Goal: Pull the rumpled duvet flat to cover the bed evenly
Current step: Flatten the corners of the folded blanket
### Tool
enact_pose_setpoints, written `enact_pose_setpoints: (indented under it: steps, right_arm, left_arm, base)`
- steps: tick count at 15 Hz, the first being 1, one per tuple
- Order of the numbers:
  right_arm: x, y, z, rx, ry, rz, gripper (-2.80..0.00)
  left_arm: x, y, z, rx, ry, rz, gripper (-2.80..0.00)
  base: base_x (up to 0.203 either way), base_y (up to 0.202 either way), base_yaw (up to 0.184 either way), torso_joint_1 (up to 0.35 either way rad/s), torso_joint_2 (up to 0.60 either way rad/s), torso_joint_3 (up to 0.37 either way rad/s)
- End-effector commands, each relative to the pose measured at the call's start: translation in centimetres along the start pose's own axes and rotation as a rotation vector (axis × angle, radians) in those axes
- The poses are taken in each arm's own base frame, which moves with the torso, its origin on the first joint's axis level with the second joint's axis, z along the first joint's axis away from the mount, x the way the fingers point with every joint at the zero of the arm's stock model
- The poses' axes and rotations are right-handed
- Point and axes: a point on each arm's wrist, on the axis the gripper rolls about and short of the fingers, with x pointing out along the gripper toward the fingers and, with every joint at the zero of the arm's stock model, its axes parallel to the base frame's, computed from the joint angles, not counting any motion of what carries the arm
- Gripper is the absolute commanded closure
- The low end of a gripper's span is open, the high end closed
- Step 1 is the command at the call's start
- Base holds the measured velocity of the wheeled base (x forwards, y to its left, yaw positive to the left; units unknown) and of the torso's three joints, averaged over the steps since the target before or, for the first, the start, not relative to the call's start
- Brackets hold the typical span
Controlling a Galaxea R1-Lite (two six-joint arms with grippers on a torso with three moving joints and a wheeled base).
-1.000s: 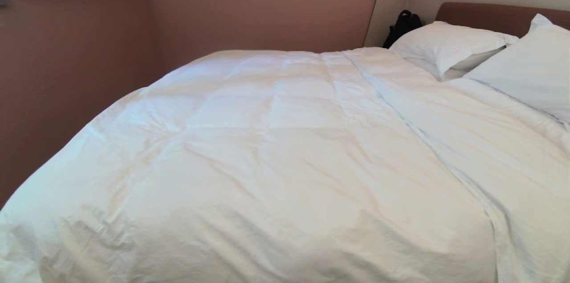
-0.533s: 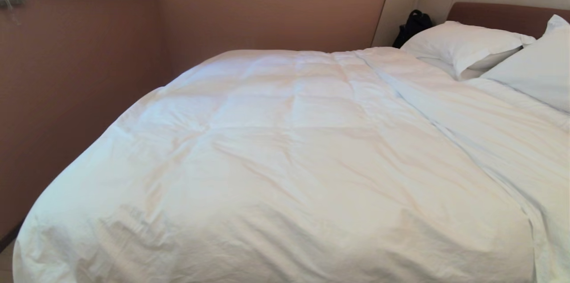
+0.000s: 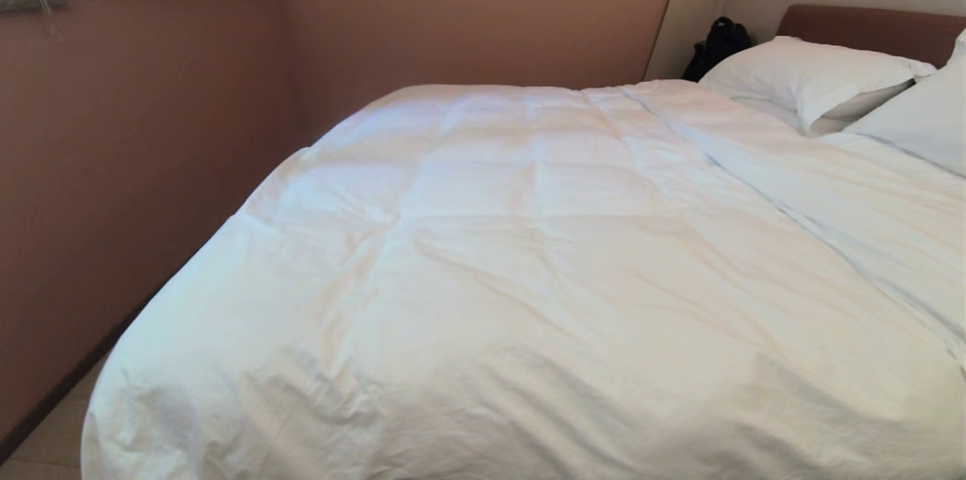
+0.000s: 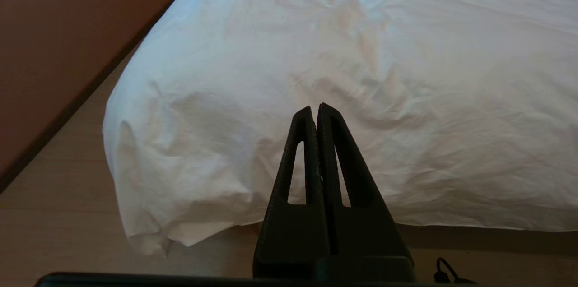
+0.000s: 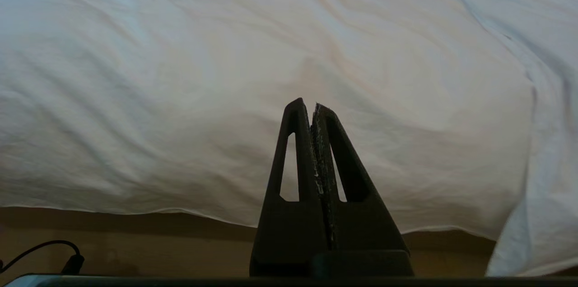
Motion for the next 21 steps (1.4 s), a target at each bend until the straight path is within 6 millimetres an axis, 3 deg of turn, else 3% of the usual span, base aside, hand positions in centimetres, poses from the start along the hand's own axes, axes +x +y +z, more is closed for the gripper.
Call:
enact_pose_setpoints:
  steps: [1,17,21]
  right_arm:
    - [0.0,0.0,0.0,0.0,-0.001,0.001,0.0]
    - [0.0,0.0,0.0,0.0,-0.001,0.001,0.0]
    - [0.0,0.0,0.0,0.0,-0.001,0.001,0.0]
  left_arm:
    - [0.0,0.0,0.01,-0.001,0.0,0.0,0.0]
    - [0.0,0.0,0.01,-0.001,0.0,0.0,0.0]
    - [0.0,0.0,0.01,-0.003,0.0,0.0,0.0]
  base:
    - [0.0,0.196,0.001,0.002,0.0,0.003]
    - [0.0,0.195,0.0,0.002,0.0,0.002]
    - [0.0,0.056,0.0,0.002,0.0,0.0]
